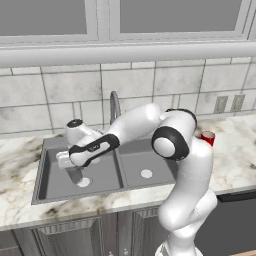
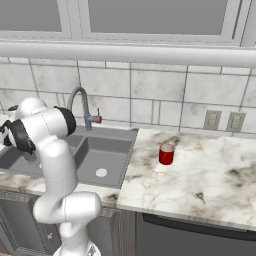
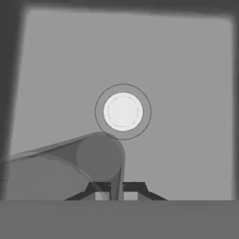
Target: Move any existing items from the left basin to the right basin for drying. Then move the mug from the counter to the left basin of the sink for washing.
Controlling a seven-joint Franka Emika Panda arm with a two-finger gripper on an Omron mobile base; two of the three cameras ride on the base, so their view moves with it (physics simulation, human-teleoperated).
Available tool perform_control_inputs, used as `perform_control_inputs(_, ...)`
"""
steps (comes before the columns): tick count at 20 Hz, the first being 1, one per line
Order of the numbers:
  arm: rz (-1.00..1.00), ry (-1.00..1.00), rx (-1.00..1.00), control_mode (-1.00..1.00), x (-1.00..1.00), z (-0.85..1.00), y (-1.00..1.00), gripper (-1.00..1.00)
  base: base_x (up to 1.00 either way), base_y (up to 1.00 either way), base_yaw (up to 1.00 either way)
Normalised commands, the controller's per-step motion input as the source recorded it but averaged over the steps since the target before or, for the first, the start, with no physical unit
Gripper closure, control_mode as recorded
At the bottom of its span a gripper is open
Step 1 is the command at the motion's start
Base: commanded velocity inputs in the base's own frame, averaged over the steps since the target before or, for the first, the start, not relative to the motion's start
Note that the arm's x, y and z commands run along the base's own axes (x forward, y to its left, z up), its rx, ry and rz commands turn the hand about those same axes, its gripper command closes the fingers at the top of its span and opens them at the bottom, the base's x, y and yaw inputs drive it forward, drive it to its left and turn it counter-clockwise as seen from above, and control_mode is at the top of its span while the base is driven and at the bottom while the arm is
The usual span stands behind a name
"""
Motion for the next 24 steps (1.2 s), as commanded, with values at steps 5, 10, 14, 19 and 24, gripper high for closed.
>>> perform_control_inputs(5, -0.05, -0.03, 0.0, -1.0, -0.19, 0.6, -0.07, 1.0, 0.0, 0.0, 0.0)
perform_control_inputs(10, -0.08, 0.0, 0.0, -1.0, -0.28, 0.52, -0.2, 1.0, 0.0, 0.0, 0.0)
perform_control_inputs(14, -0.1, 0.0, 0.0, -1.0, -0.28, 0.44, -0.3, 1.0, 0.0, 0.0, 0.0)
perform_control_inputs(19, -0.09, 0.0, 0.0, -1.0, -0.29, 0.29, -0.39, 1.0, 0.0, 0.0, 0.0)
perform_control_inputs(24, -0.08, 0.0, 0.0, -1.0, -0.3, 0.14, -0.43, 1.0, 0.0, 0.0, 0.0)
